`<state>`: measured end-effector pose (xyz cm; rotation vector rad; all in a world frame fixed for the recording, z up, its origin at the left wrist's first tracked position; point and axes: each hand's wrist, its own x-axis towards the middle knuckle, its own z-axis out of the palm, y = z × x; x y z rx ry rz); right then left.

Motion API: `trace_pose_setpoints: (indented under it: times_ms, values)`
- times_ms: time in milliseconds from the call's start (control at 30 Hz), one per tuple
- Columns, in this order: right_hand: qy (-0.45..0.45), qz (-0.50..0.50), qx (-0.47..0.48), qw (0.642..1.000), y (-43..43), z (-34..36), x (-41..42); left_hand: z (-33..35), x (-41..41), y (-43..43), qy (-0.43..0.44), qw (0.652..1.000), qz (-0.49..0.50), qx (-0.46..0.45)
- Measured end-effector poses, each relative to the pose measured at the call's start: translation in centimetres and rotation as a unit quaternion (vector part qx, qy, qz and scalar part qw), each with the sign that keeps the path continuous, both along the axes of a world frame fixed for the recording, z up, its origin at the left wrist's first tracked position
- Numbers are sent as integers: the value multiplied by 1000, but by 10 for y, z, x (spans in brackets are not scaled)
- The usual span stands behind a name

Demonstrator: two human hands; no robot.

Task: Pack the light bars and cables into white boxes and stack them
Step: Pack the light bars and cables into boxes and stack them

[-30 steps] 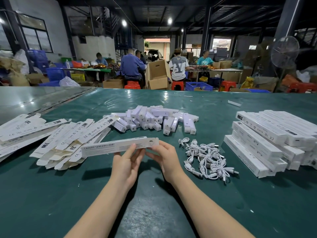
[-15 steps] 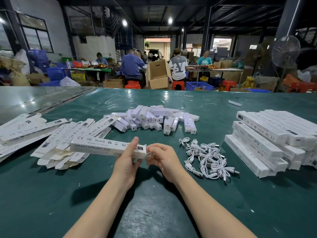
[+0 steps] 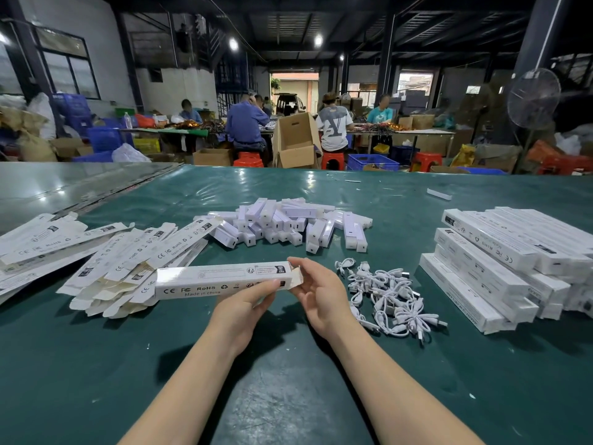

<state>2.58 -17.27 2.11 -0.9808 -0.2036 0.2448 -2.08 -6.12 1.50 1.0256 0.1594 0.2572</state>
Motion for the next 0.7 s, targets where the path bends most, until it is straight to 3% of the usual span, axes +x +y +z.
trace_pose_setpoints:
  times_ms: [167,533,700]
  values:
    - [-29,-2,-13,999,2,-4,-3,1,-2,1,-64,998,-6,26]
    - [-27,-26,-17,999,4,-5,-3,-2,-1,2,-88,995,-45,8]
    - [1,-43,7,999,5,-4,-5,0,-4,-2,-133,988,-24,74]
